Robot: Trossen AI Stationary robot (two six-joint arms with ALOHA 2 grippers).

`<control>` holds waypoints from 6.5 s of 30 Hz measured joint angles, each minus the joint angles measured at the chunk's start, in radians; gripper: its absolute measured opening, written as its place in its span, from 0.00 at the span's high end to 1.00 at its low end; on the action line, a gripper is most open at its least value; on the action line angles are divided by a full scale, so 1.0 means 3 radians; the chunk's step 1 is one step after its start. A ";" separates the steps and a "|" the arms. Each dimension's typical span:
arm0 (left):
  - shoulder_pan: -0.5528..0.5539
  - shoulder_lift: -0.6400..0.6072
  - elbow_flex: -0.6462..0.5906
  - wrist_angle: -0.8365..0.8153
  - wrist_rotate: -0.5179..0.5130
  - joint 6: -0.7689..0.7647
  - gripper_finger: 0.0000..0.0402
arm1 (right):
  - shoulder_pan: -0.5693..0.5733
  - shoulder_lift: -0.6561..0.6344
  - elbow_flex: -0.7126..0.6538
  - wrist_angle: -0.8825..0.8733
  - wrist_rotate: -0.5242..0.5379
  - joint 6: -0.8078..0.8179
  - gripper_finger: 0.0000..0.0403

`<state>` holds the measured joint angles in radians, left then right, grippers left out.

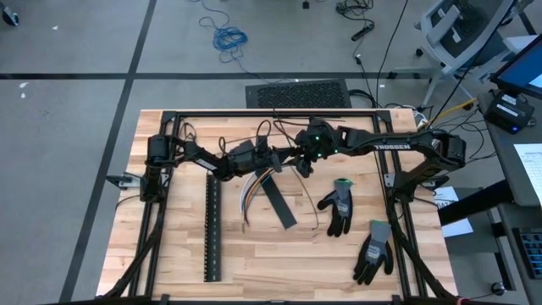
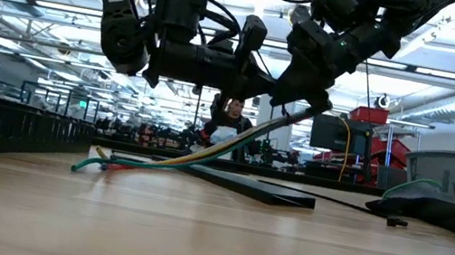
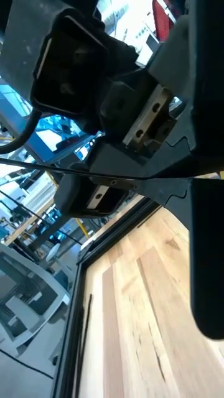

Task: Ziptie cables
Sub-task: Wrap the black zip tie on the cables, then put the zip-tied cables in the black cable duct

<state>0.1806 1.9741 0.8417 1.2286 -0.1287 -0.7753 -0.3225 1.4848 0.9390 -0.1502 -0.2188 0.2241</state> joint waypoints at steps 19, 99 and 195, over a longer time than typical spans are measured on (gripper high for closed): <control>0.0013 -0.0002 -0.0001 0.0004 -0.0014 -0.0015 1.00 | -0.0127 -0.0254 0.0000 -0.0183 0.0112 -0.0103 0.84; 0.0306 -0.0158 0.0016 0.0423 -0.0053 0.0033 1.00 | -0.0049 -0.0203 0.0020 -0.0161 0.0164 -0.0024 1.00; -0.2065 -0.1807 0.0219 -0.7547 -0.0739 -0.3198 0.99 | -0.0796 -0.1975 0.0454 -0.1631 0.0402 -0.1100 0.45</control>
<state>-0.4390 1.4320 0.9073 -1.0355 -0.3504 -1.7346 -0.5612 0.8924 1.0752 -0.6396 -0.0981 -0.1058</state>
